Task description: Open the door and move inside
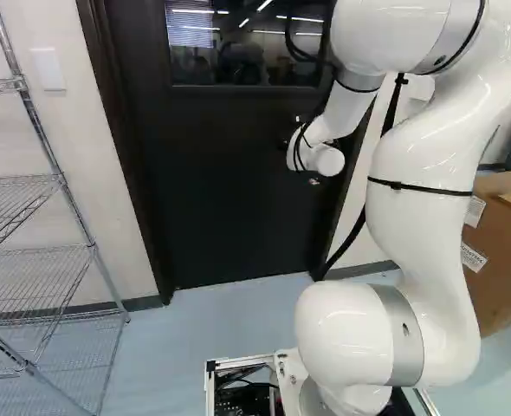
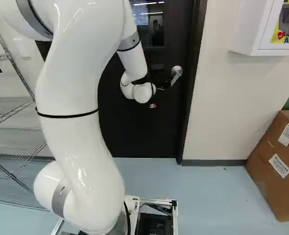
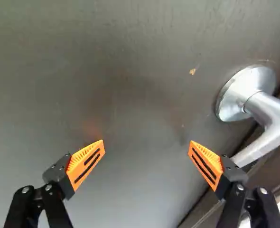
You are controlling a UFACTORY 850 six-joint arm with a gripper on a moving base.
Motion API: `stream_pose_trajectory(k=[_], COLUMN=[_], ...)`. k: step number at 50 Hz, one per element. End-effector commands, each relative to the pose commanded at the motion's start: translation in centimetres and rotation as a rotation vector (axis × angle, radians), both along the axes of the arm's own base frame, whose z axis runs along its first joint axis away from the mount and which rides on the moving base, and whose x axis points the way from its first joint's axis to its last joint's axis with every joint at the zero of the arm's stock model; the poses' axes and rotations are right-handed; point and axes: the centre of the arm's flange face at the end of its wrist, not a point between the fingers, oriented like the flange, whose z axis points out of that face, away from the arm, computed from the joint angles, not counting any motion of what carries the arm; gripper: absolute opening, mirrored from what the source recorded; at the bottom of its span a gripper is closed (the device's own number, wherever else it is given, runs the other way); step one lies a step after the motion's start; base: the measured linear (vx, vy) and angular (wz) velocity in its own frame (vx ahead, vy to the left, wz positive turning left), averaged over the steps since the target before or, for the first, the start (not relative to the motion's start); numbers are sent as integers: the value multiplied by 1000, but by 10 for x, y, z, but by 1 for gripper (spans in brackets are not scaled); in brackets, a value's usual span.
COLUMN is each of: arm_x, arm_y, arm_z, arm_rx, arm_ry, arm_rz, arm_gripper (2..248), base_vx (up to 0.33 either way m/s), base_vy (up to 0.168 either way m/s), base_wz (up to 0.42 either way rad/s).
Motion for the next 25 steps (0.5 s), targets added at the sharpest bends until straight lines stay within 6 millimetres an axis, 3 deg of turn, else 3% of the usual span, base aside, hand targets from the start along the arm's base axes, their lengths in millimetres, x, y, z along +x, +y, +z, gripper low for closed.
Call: stream_pose_trajectory(k=[25], arm_x=[28], arm_y=[0], arm_z=[-31], arm_rx=[8], arm_ry=[35], arm_rz=[11], arm_gripper=[247], base_vx=[0], base_vy=[0], base_wz=[0])
